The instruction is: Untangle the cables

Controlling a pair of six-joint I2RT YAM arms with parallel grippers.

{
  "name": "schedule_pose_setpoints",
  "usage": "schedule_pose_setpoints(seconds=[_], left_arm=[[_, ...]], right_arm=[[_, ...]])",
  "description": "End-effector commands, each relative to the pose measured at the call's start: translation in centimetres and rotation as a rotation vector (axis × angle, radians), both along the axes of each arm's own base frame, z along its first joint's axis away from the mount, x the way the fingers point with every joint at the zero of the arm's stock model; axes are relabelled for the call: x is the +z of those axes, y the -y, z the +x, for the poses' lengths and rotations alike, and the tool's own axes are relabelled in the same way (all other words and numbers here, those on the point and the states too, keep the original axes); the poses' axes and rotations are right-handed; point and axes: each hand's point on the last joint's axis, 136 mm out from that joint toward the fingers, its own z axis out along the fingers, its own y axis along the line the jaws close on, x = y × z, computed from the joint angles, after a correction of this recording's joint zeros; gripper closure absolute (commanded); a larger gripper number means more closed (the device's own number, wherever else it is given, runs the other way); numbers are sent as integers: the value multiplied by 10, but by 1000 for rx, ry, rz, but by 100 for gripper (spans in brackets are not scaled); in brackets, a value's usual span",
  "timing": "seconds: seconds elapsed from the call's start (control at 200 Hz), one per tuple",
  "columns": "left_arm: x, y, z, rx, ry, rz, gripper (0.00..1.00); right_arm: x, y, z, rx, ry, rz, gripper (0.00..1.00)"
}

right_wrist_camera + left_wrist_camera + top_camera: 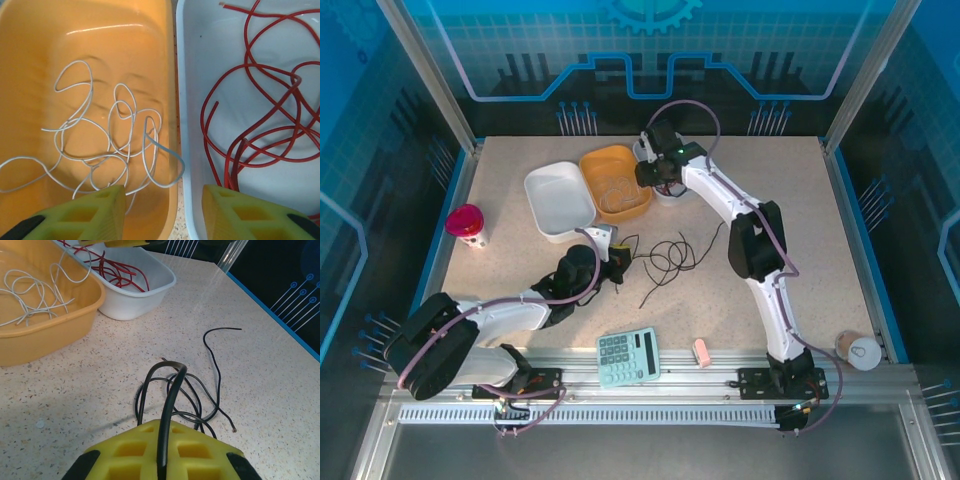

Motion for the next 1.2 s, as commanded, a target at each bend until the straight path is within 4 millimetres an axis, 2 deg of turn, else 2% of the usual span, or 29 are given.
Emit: schedule_pose_setpoints(seconds=[0.0,0.31,0.39,0.475,0.82,0.961,1.196], left_arm=[[10,7,6,-7,1,-45,97],[7,12,9,-19,-11,-51,97],[6,12,9,-18,-13,-49,97],[4,13,9,-20,-17,-45,97],[-1,14,10,-23,-31,-41,97],[-1,15,10,-24,-31,-44,97],[-3,16,11,-26,-35,-41,97]], right_arm=[[-10,5,5,0,-22,-11,56],[-27,-3,14,25,-42,14,64],[-31,-3,15,22,-46,13,72],[-28,-3,16,25,-40,15,79],[-7,-2,17,47,17,-16,90],[-1,-15,10,87,17,11,100],[15,-48,-1,164,72,35,100]])
